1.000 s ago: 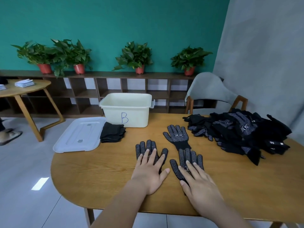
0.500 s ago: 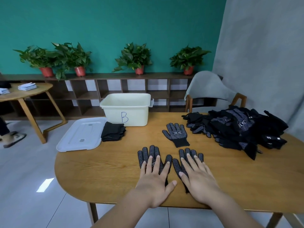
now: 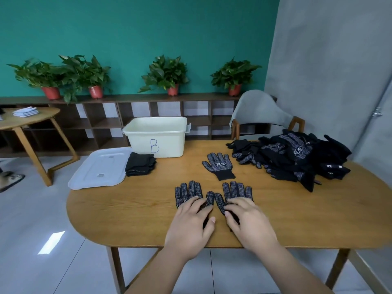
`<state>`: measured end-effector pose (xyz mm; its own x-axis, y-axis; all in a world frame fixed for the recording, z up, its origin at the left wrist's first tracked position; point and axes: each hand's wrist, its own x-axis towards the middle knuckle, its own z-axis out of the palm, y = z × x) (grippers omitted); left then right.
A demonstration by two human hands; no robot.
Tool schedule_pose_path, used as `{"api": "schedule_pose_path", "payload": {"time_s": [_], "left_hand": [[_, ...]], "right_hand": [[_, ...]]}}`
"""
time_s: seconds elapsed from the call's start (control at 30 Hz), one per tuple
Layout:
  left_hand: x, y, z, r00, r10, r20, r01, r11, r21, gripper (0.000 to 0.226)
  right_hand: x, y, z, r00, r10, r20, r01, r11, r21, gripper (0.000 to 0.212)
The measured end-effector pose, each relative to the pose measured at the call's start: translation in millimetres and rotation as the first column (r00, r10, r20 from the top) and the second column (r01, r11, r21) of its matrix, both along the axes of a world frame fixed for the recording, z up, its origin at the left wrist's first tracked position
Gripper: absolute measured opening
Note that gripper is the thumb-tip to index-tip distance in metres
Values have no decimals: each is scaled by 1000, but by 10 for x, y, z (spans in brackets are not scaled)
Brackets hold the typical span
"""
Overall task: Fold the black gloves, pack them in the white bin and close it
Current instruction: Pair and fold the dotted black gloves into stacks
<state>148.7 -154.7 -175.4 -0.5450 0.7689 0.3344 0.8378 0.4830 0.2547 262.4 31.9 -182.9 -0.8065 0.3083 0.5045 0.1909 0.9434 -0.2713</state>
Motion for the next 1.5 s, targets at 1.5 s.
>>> {"api": "schedule_pose_path", "payload": {"time_s": [1.5], "left_hand": [[96, 307, -41, 959, 139, 249, -236, 875, 422, 34]], "right_hand": [[200, -89, 935, 935, 156, -319, -233, 948, -219, 18]]}}
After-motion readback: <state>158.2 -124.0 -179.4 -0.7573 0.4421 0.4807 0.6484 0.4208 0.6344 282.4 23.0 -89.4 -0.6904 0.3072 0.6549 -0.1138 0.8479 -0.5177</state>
